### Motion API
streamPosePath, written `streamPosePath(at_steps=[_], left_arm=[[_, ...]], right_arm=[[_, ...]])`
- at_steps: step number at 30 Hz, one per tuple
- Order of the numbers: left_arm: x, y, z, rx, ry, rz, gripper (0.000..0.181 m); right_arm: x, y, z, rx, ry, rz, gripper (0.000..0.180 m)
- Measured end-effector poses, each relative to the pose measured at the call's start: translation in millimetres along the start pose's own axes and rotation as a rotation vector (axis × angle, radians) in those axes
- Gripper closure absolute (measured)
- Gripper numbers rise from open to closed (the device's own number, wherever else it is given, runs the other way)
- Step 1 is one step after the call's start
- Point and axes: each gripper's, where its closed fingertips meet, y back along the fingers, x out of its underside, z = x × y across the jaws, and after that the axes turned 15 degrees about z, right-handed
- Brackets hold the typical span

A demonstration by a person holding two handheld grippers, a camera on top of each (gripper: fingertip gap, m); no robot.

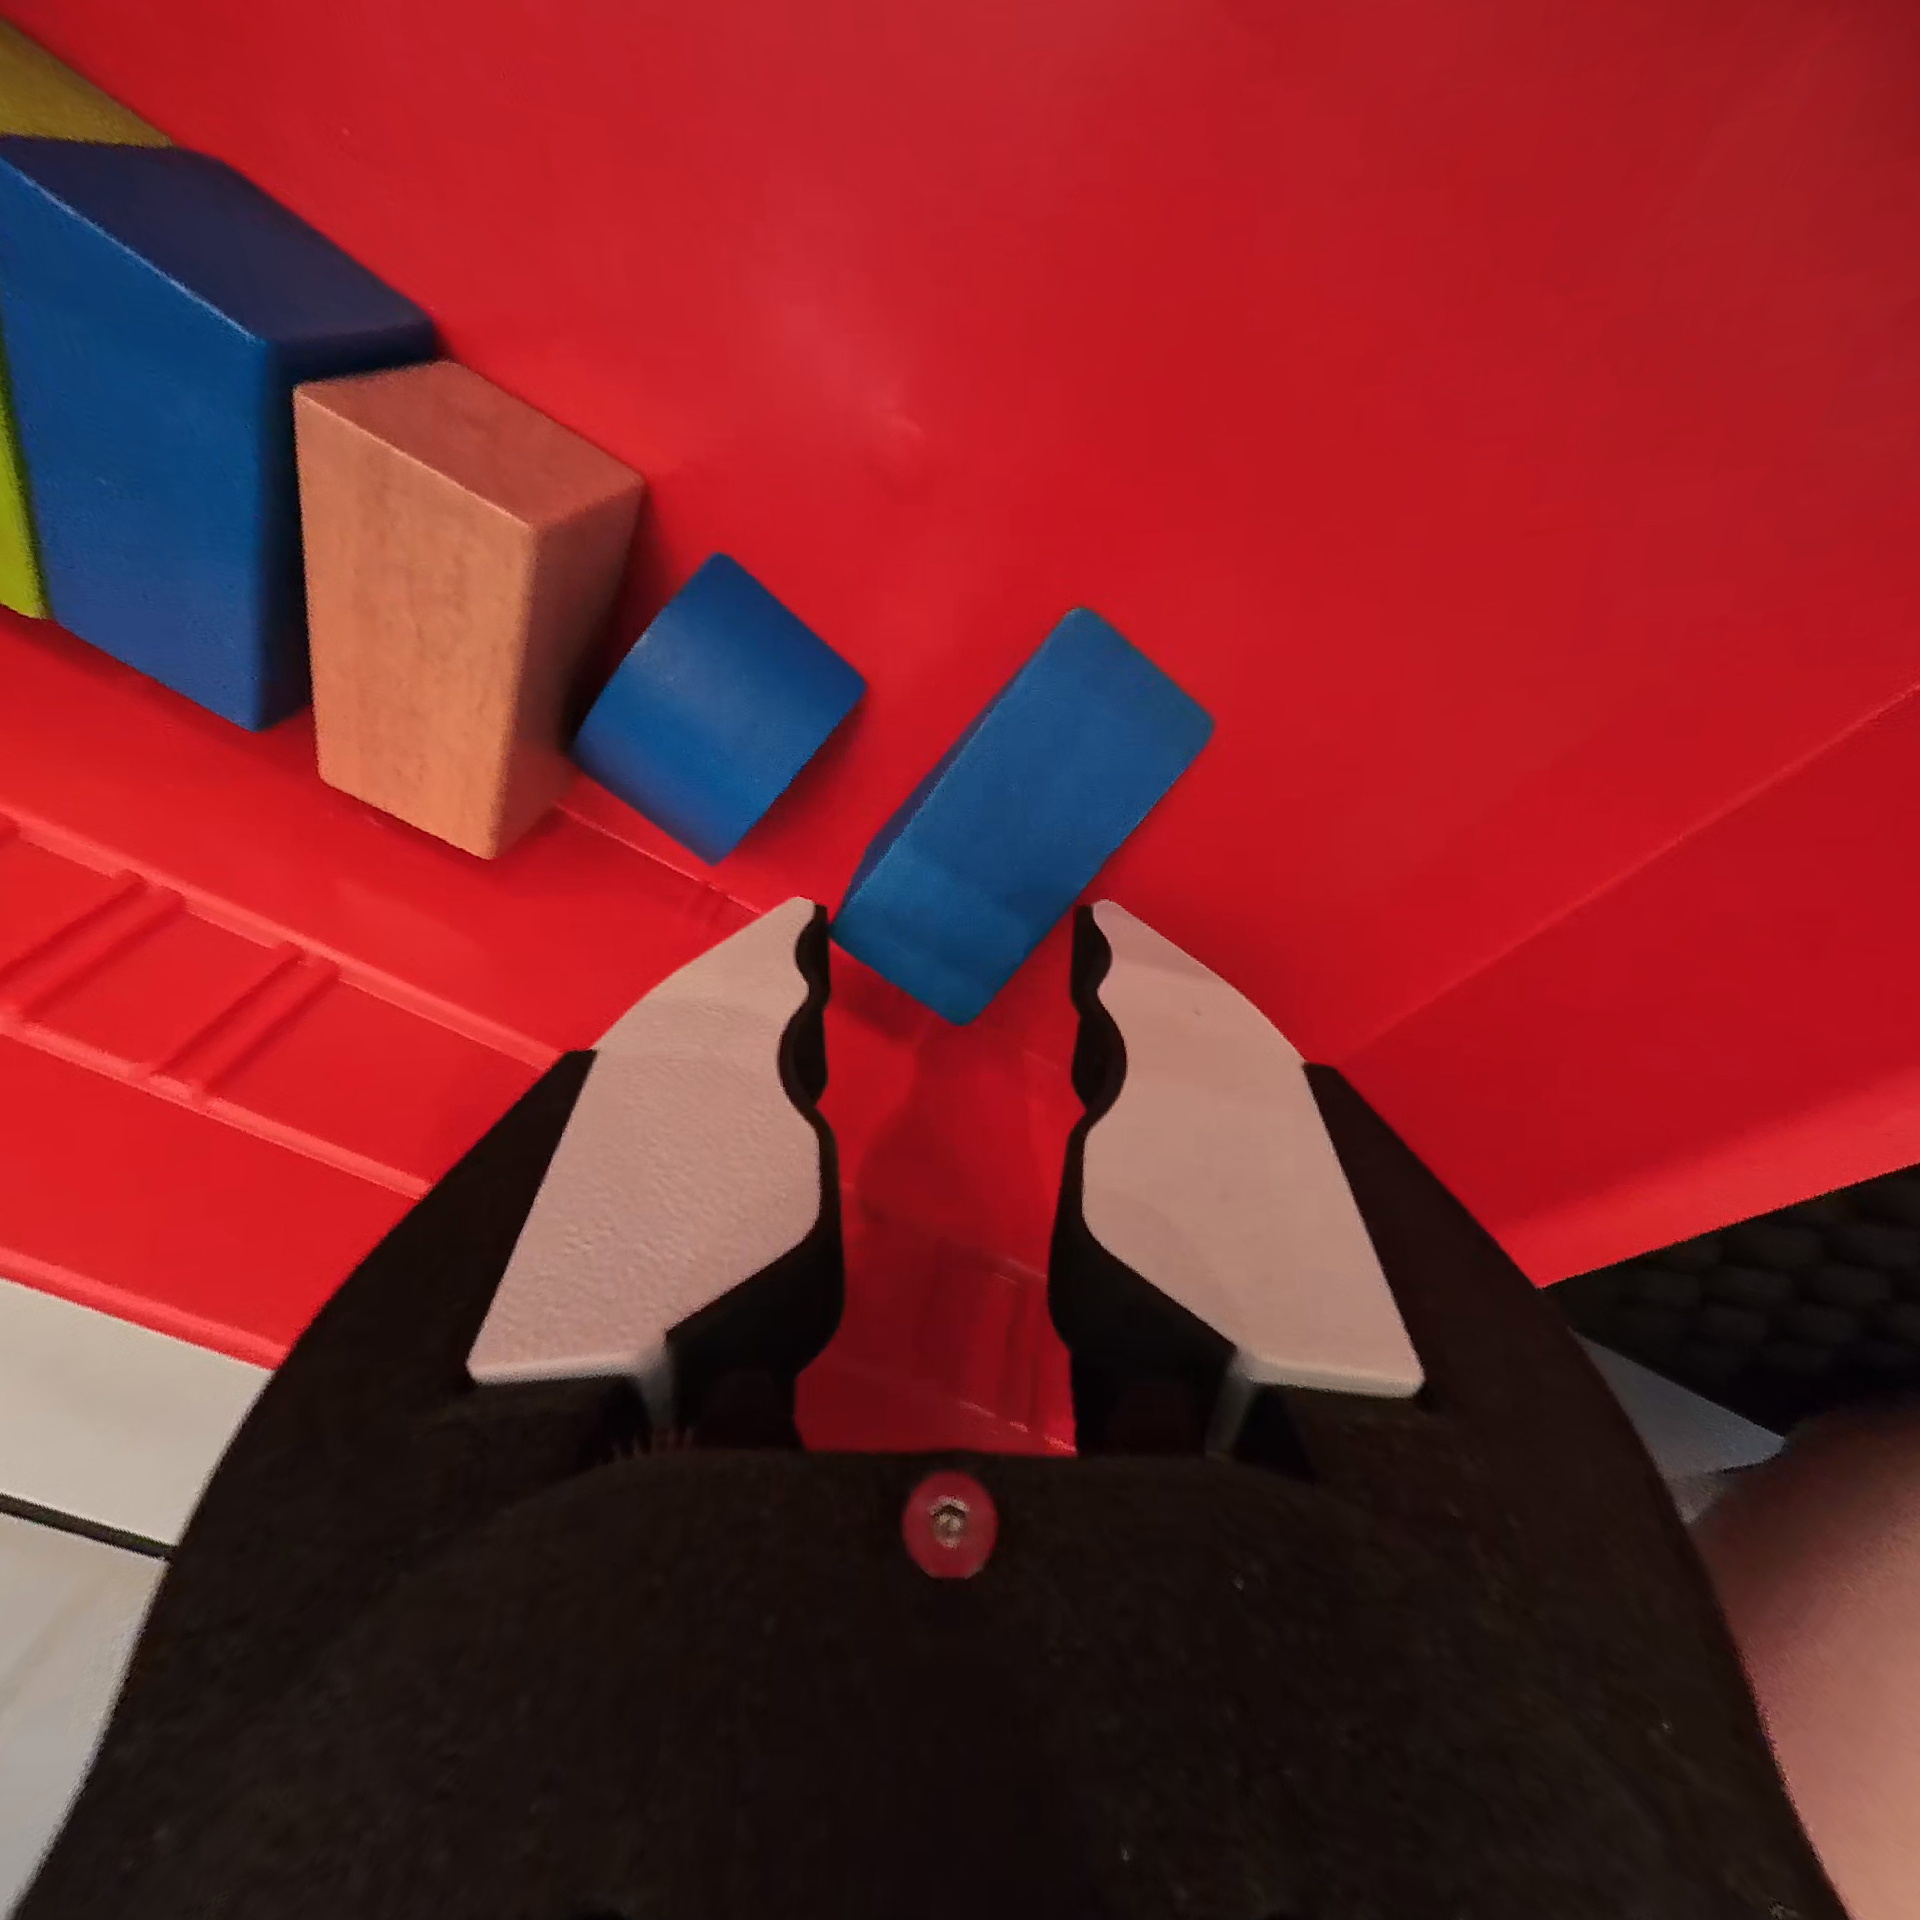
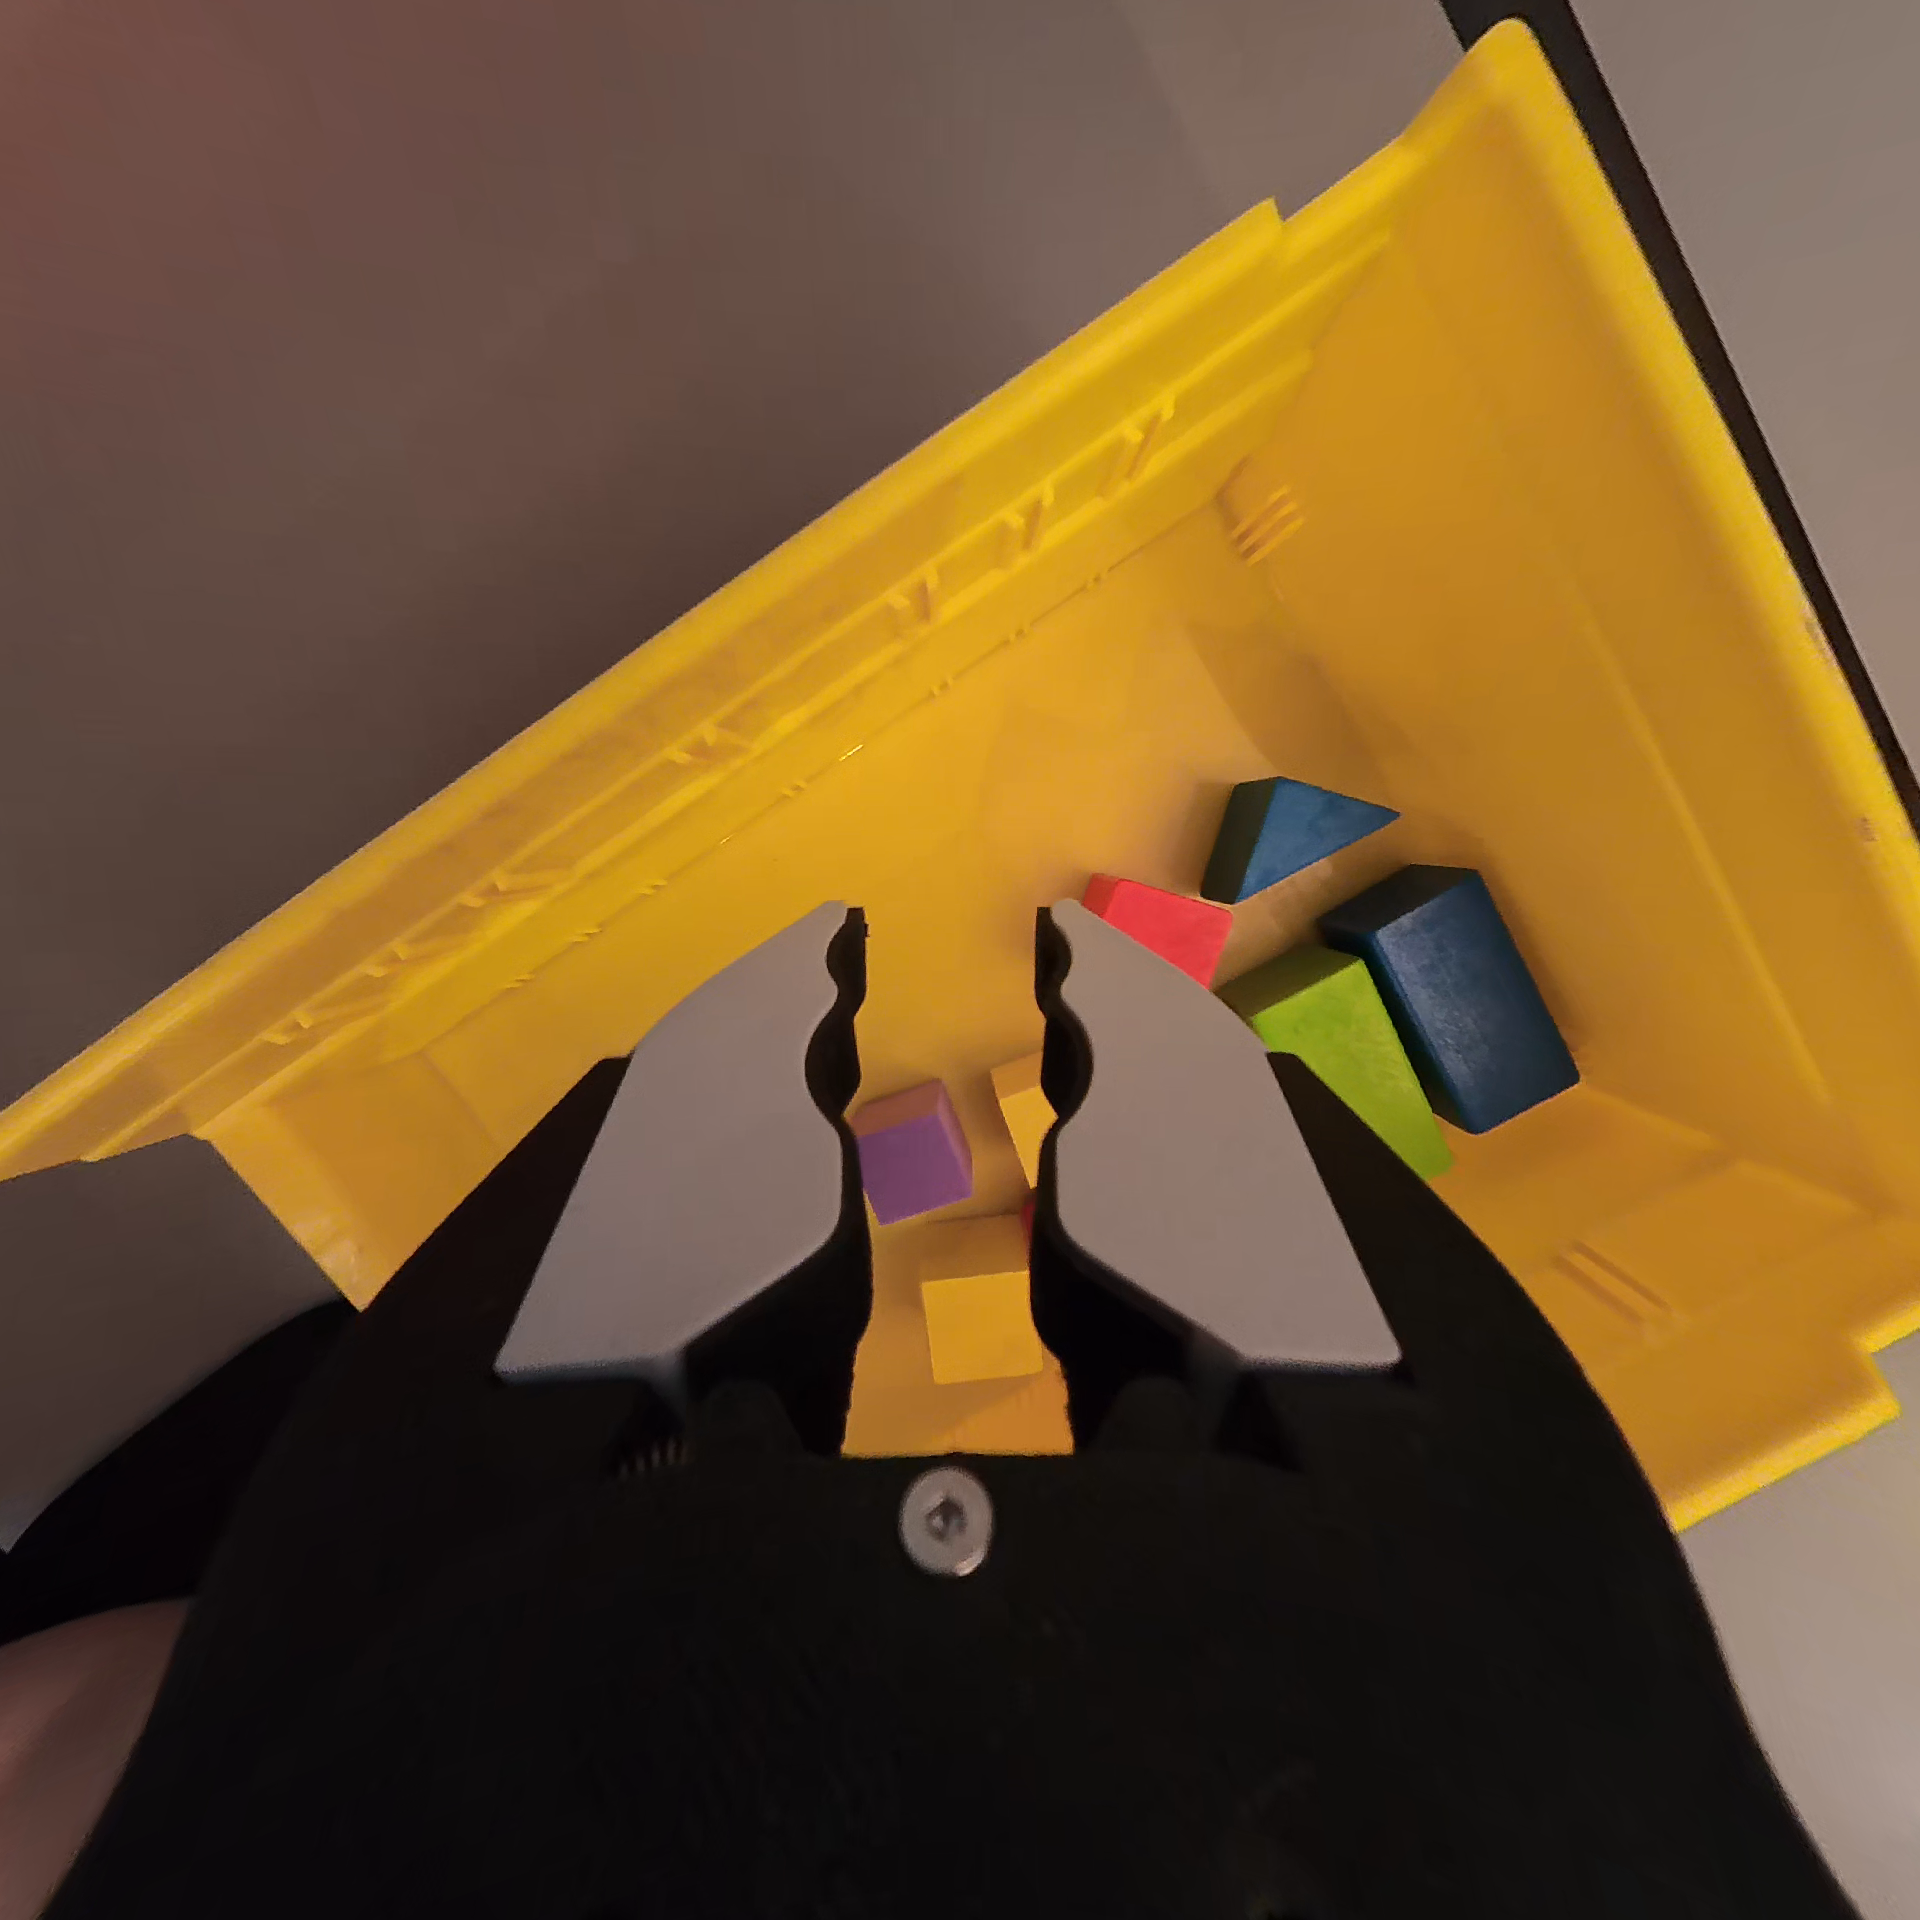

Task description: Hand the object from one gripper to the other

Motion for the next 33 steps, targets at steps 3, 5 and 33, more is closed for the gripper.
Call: streamPosePath(at_steps=[3,5,33], left_arm=[[-1,-1,0,-0.002,-0.003,0.0,0.137],[-3,-2,0,-0.003,-0.013,-0.002,0.135],[-27,71,25,-0.099,0.074,-0.415,0.141]], right_arm=[[1,0,0,0.0,0.005,0.004,0.148],[1,0,2,-0.004,0.012,0.001,0.148],[-20,21,12,-0.018,0.043,-0.136,0.15]])
